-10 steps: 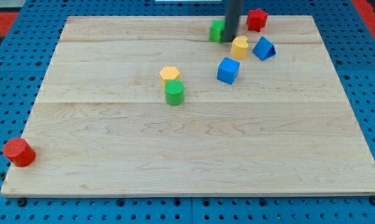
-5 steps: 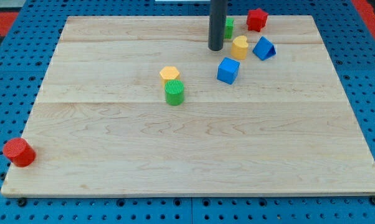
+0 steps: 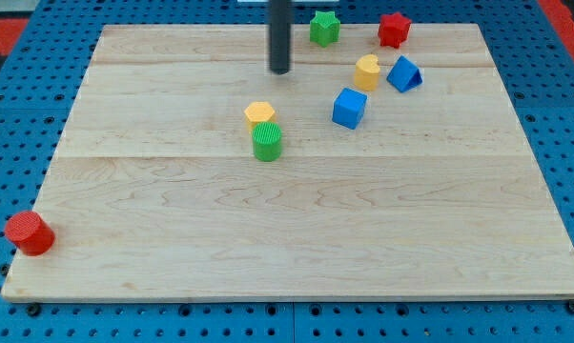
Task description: Locate the green star horizontally at the left side of the red star
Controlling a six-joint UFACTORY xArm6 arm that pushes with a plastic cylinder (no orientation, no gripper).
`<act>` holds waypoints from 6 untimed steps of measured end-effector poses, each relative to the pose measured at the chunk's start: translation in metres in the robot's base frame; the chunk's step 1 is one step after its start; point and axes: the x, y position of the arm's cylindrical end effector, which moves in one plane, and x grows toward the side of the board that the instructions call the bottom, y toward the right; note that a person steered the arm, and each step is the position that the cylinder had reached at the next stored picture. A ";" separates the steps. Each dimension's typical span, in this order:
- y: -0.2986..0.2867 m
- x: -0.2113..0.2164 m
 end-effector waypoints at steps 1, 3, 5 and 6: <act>-0.041 -0.063; -0.027 -0.105; 0.005 -0.105; 0.070 -0.092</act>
